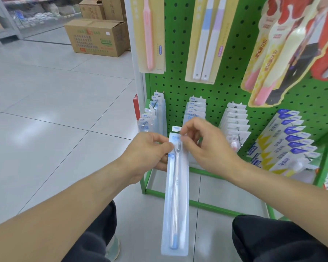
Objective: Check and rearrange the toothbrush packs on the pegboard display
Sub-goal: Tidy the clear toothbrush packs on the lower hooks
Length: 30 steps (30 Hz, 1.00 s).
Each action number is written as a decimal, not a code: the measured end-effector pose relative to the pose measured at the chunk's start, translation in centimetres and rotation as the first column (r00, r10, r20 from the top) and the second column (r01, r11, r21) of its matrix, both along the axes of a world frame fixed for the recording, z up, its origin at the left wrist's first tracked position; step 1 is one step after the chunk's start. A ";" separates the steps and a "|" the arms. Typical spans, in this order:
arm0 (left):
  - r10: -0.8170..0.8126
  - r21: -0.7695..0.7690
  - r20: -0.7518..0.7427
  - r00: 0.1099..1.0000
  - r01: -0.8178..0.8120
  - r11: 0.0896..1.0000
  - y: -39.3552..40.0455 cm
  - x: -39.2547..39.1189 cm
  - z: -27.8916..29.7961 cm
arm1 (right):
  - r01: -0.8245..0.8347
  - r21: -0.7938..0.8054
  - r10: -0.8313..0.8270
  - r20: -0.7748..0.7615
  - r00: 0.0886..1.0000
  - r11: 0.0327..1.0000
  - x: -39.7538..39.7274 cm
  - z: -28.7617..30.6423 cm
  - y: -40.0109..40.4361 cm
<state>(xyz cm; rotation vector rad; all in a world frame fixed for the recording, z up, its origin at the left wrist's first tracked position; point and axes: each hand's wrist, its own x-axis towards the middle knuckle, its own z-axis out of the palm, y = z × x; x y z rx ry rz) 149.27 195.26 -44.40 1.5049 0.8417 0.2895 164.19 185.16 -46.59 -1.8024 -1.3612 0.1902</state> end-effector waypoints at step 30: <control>0.021 0.187 0.005 1.000 -0.022 0.982 0.3 -0.4 -0.2 | -0.065 -0.050 0.000 -0.795 0.606 0.997 -0.7 0.8 0.2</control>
